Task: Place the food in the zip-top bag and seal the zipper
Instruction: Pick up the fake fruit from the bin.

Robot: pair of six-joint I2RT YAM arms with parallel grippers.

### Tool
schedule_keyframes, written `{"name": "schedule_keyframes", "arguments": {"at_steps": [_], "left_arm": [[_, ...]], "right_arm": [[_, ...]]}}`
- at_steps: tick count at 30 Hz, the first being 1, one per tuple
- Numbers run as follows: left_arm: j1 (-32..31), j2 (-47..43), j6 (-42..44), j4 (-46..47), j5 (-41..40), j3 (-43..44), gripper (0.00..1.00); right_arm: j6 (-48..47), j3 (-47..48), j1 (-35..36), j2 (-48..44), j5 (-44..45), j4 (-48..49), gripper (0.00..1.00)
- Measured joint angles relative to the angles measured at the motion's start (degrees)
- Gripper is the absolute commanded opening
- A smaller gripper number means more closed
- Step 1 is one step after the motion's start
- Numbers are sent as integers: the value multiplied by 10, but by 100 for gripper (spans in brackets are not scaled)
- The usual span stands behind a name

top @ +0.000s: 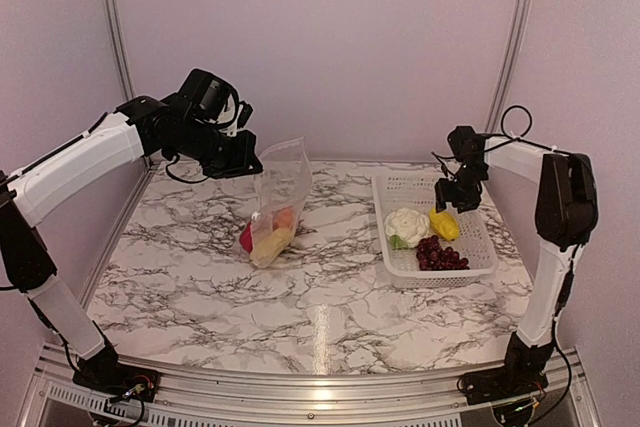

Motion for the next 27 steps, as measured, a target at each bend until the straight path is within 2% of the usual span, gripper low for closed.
{"name": "schedule_keyframes", "arguments": {"at_steps": [27], "left_arm": [[0,0,-1,1,3,-5,0]], "right_arm": [[-4,-19,3,41,-34,19,67]]}}
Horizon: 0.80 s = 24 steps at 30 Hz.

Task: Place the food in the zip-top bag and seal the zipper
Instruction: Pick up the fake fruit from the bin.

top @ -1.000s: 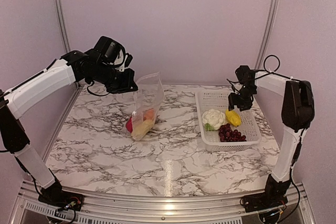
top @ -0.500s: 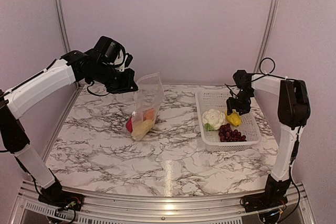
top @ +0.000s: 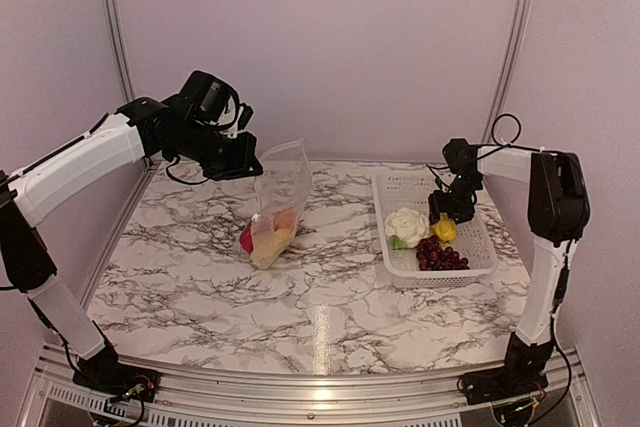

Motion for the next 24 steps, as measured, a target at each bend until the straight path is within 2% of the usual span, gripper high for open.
{"name": "schedule_keyframes", "arguments": {"at_steps": [16,24], "left_arm": [[0,0,-2,3,7,-1,0],[0,1,-1,3,12,-1,0]], "right_arm": [[9,-6,0,-3,-4,0,55],[23,-6,5,-62,-9,-16,52]]}}
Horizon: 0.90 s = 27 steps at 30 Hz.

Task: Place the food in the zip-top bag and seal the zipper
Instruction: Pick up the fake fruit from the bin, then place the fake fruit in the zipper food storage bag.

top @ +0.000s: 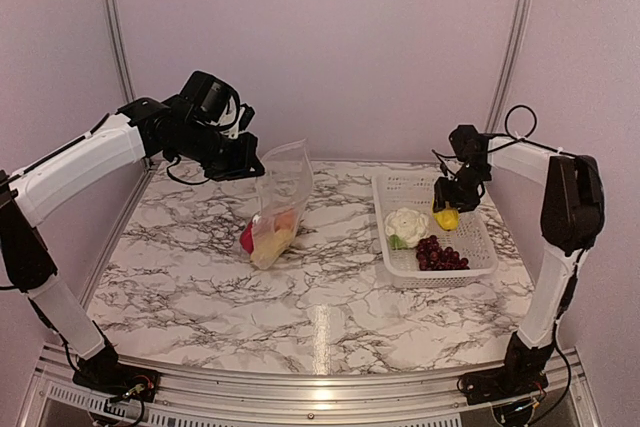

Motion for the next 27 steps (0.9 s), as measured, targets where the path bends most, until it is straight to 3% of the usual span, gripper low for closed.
{"name": "schedule_keyframes", "arguments": {"at_steps": [7,17,27], "left_arm": [[0,16,0,0,5,5,0],[0,33,0,1,10,23,0],[0,51,-1,0,13,37,0]], "right_arm": [[8,34,40,-77,-15,-10,51],[21,174,118,-90,-57,-16,50],[49,134,198,-132,-120,112,47]]}}
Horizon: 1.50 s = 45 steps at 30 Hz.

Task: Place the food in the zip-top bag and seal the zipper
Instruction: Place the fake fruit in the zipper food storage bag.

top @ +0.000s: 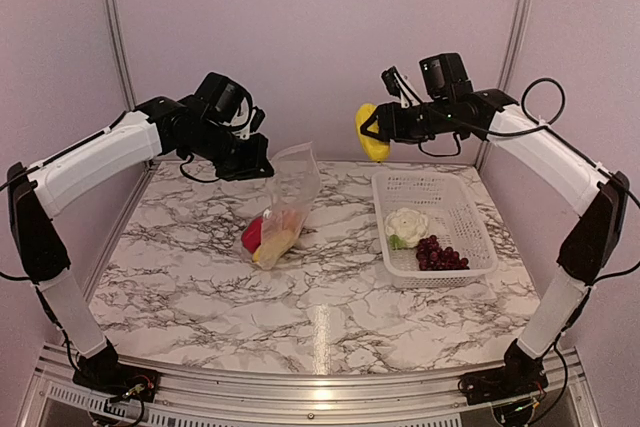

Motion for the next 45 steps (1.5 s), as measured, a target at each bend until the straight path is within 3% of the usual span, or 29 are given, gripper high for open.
{"name": "schedule_keyframes", "arguments": {"at_steps": [14,28,35,45], "left_arm": [[0,7,-6,0,7,21,0],[14,14,-14,0,25,56,0],[15,14,-18,0,26,58,0],[16,12,-22,0,25,48,0]], "right_arm": [[15,-15,145,13,-24,177,45],[33,-89,197,26,29,323,47],[52,-108,203,45,31,344,60],[64,-108,213,47,35,343,69]]}}
